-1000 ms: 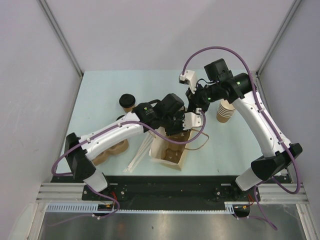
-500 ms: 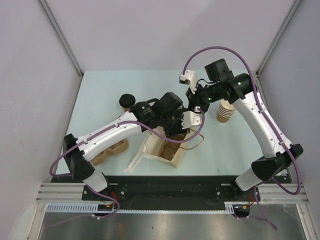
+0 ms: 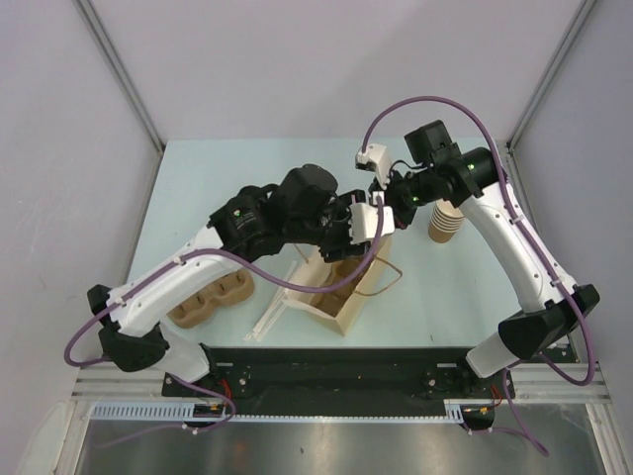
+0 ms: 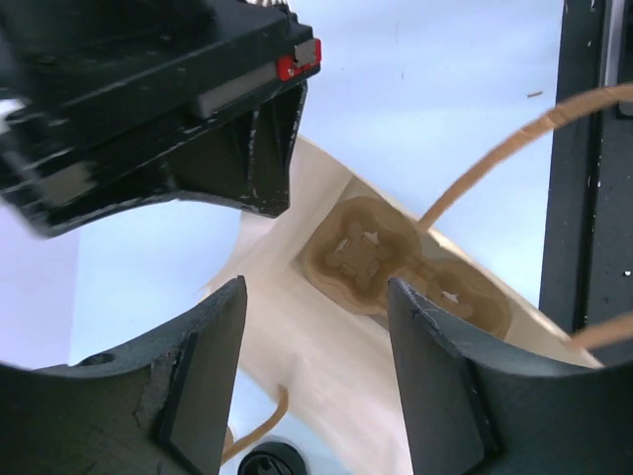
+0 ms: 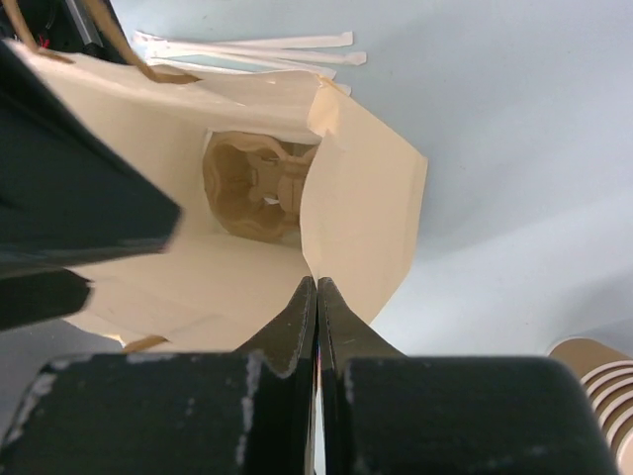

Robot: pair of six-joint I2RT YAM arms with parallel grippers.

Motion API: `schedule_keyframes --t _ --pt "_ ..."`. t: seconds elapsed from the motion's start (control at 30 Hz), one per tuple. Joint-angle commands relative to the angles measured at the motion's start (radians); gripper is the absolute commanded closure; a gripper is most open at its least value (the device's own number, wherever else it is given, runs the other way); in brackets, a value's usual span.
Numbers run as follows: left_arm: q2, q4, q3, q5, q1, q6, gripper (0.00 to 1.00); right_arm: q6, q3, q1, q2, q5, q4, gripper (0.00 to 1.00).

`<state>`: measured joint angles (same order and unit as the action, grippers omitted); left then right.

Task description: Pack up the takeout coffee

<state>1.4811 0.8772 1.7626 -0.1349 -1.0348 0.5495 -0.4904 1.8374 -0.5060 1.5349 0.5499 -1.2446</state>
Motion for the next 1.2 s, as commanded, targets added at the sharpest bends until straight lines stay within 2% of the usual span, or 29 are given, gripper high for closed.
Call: schedule_keyframes --t 0.0,0.2,0.23,0.27,0.33,0.37,0.43,0.47,0.6,0.67,0.77,0.93,1.07,1.17 --pt "-0.044 0.069 0.058 -0.012 -0.005 0.01 0.37 -0.017 -0.001 0.004 -0.025 0.012 0.002 1.0" --pt "-0.131 0.074 0.104 -0.084 0.019 -0.026 0.36 -0.068 -0.018 0.023 -0.044 0.067 -0.019 1.0" --pt "-0.148 0.078 0.116 -0.141 0.039 -0.042 0.35 -0.08 -0.021 0.026 -0.048 0.079 -0.022 1.0" --pt "-0.156 0.08 0.147 -0.173 0.094 -0.062 0.35 -0.102 -0.026 0.029 -0.053 0.094 -0.024 1.0" --pt "-0.185 0.06 0.179 -0.238 0.16 -0.123 0.28 -0.122 -0.024 0.04 -0.061 0.111 -0.033 1.0" --pt "-0.195 0.049 0.187 -0.258 0.236 -0.144 0.21 -0.135 -0.021 0.047 -0.061 0.12 -0.038 1.0" --pt "-0.226 0.011 0.202 -0.308 0.318 -0.2 0.15 -0.14 -0.021 0.057 -0.064 0.134 -0.047 1.0" --pt "-0.229 0.002 0.212 -0.321 0.396 -0.223 0.11 -0.142 -0.024 0.06 -0.065 0.133 -0.047 1.0" --pt "-0.228 0.014 0.262 -0.381 0.562 -0.344 0.06 -0.175 -0.049 0.063 -0.076 0.131 -0.056 1.0" --pt "-0.239 0.023 0.241 -0.336 0.613 -0.364 0.05 -0.185 -0.055 0.063 -0.081 0.14 -0.067 1.0" --pt "-0.249 0.028 0.166 -0.362 0.723 -0.434 0.05 -0.2 -0.052 0.049 -0.084 0.154 -0.076 1.0" --pt "-0.268 0.022 -0.038 -0.347 0.828 -0.427 0.0 -0.197 -0.043 -0.018 -0.094 0.117 -0.066 1.0" --pt "-0.278 -0.036 -0.173 -0.428 0.91 -0.428 0.0 -0.191 -0.046 -0.122 -0.127 0.01 -0.032 1.0" --pt "-0.254 -0.072 -0.224 -0.404 0.92 -0.438 0.0 -0.195 -0.043 -0.178 -0.139 -0.082 -0.029 1.0"
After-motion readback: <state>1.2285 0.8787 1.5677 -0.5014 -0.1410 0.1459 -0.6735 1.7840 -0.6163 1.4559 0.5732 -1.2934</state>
